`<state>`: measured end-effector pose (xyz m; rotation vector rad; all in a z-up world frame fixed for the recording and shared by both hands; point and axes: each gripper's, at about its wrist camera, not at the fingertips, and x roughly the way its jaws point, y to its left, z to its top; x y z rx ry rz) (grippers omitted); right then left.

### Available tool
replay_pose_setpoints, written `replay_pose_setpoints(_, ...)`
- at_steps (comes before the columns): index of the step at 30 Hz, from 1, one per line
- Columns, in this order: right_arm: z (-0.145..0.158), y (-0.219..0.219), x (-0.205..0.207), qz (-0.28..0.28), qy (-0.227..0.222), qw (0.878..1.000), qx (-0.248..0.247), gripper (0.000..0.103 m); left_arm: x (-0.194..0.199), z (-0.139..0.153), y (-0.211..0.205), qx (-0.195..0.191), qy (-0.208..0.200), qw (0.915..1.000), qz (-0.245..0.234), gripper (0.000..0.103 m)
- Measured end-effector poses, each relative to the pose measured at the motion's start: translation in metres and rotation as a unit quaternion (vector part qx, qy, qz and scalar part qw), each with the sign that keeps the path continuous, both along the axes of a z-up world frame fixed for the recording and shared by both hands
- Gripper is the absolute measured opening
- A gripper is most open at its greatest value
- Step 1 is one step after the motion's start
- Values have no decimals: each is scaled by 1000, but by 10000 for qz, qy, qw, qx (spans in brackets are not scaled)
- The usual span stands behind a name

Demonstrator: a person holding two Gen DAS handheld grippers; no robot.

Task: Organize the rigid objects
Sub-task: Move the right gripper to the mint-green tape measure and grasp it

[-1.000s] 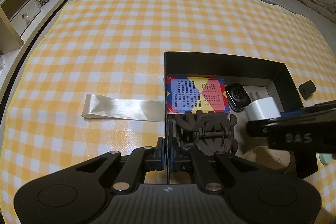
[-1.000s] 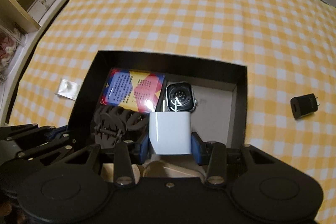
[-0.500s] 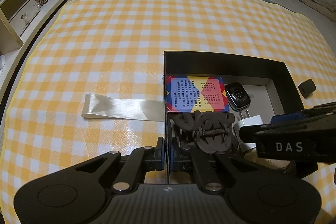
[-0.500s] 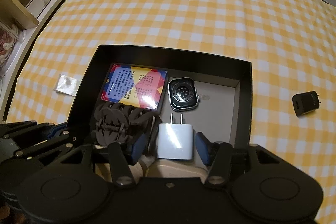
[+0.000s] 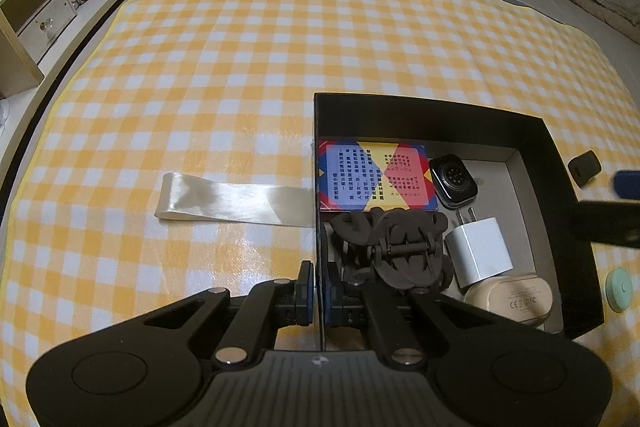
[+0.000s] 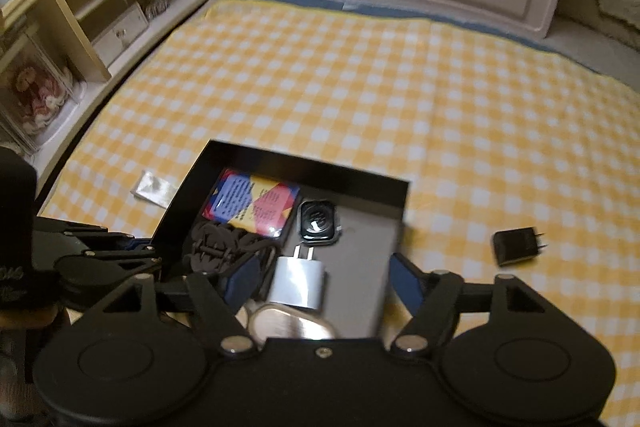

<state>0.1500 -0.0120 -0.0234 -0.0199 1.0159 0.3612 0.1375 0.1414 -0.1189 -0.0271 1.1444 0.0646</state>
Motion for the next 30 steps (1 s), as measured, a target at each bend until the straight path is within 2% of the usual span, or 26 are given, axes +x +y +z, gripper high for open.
replay_pose_setpoints(2,5,-12,-4,-19,-78,10000,52,82,0,0,-2,44,3,10000,-29,5)
replay_pose_setpoints(6,11,-36,-13,-79,-323,9994,58,97,-1,-3,0,60,9,10000,-34,5)
replay_pose_setpoints(9,10,-53,-16,-139,-435,9990,11,103,-1,-2,0,67,16,10000,-33,5)
replay_pose_setpoints(16,-7,-89,-24,-104,-537,9984,-103,103,0,-5,-1,80,30,10000,-34,5)
replay_pose_setpoints(19,-22,-102,-24,-78,-360,9992,-156,103,-1,-5,-2,88,39,9999,-36,5)
replay_pose_setpoints(26,-70,-128,-23,-70,402,9974,-599,103,-1,-5,-2,97,37,9999,-42,5)
replay_pose_setpoints(28,-82,-135,-23,3,630,9961,-611,100,0,-5,-2,91,37,9999,-42,5)
replay_pose_setpoints(30,-91,-139,-24,63,805,9945,-662,91,1,-4,-2,90,40,9999,-35,5)
